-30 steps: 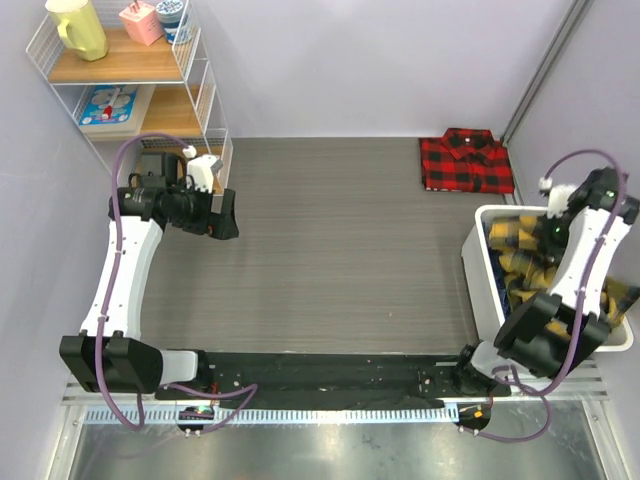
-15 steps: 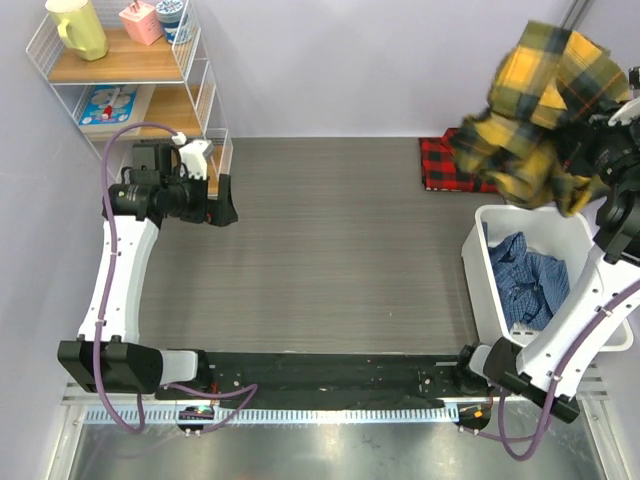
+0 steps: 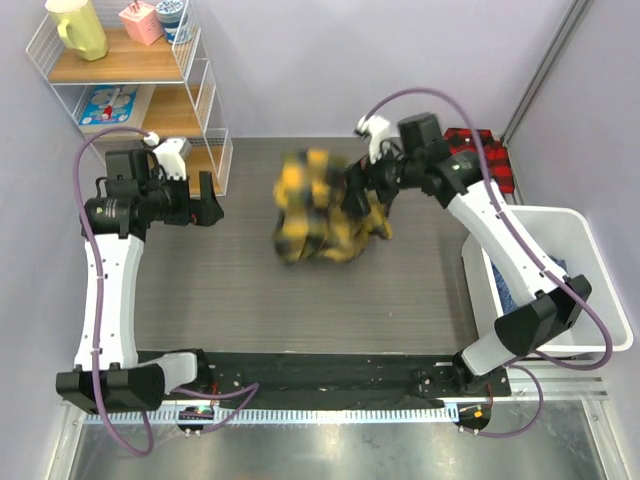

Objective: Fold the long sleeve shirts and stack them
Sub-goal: Move the shirt to the center of the board, then flatten the shirt out

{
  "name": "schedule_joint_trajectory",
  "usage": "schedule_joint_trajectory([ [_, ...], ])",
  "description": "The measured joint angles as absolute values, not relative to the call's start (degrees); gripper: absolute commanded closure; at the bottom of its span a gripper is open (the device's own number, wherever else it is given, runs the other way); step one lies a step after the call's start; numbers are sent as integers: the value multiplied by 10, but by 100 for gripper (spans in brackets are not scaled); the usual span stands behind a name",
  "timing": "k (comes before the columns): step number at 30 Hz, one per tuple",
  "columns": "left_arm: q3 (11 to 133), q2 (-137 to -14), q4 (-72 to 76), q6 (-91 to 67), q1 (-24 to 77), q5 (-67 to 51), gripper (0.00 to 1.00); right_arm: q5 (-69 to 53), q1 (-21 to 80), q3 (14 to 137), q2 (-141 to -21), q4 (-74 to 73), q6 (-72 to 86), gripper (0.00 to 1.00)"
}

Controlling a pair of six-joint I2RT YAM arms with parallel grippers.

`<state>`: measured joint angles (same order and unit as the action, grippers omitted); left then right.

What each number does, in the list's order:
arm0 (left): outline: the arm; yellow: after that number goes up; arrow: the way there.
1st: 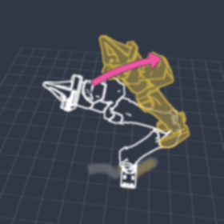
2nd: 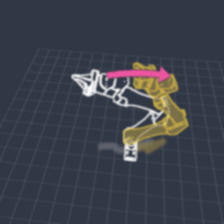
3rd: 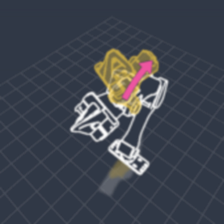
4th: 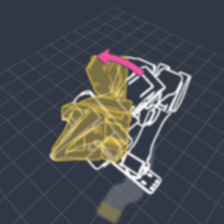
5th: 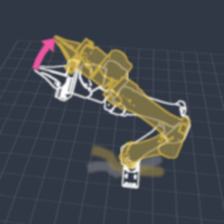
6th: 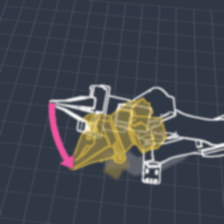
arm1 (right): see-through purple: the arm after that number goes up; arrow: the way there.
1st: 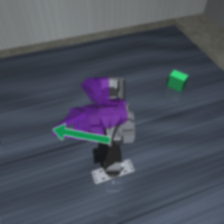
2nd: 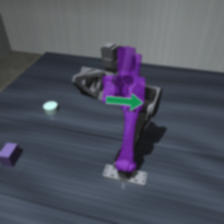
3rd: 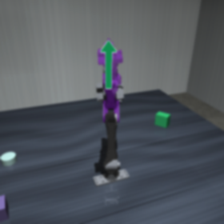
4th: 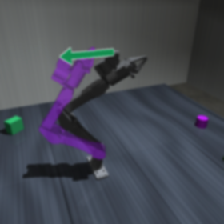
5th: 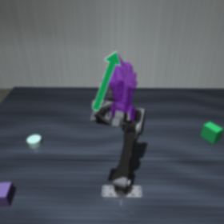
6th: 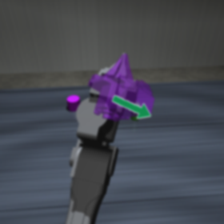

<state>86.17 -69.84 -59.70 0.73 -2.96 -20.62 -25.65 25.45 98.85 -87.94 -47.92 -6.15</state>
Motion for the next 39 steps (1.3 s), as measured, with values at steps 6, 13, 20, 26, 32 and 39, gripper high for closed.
schedule_joint_trajectory([
  [6, 761, -633, -614, 79, -31, -246, 0, -198, 256, 875, -867, -515, -138, 0],
  [13, 653, -649, -618, 158, 3, -295, 0, -180, 220, 801, -892, -502, -157, 0],
  [20, 740, -835, -531, 159, 100, -268, 0, -217, 159, 879, -1059, -460, -130, 0],
  [26, 896, -1040, -482, 150, 121, -260, 0, -259, 152, 921, -1123, -442, -107, 12],
  [32, 947, -1125, -492, 157, 126, -274, 37, -298, 158, 929, -1129, -439, -106, 78],
  [39, 944, -1123, -516, 171, 140, -268, 100, -315, 147, 933, -1129, -465, -134, 99],
])
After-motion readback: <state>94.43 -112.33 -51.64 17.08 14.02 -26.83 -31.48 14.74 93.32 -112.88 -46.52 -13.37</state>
